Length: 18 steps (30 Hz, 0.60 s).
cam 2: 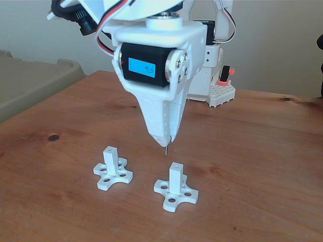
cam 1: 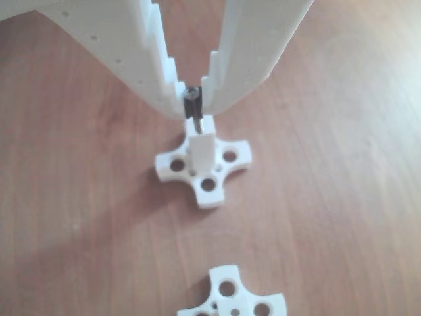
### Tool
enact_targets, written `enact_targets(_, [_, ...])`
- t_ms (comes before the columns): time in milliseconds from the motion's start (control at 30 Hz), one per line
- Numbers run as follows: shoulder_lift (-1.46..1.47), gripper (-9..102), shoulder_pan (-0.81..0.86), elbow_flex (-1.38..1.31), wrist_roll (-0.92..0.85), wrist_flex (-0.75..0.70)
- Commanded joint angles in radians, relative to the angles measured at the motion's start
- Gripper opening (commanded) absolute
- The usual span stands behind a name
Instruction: Grab the screw and set it in the hole.
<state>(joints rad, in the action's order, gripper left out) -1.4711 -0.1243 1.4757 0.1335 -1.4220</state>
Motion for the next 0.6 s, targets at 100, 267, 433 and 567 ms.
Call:
enact_targets(100, [-0.103, -4, -0.023, 0.005, 0.012, 0.025])
enact_targets(267, [-0.101, -4, -0.035, 0.009, 0.018, 0.032])
enact_targets(433, [-0.091, -4, -0.046, 0.008, 0.023, 0.038])
enact_targets(567, [-0.081, -4, -0.048, 0.008, 0.025, 0.043])
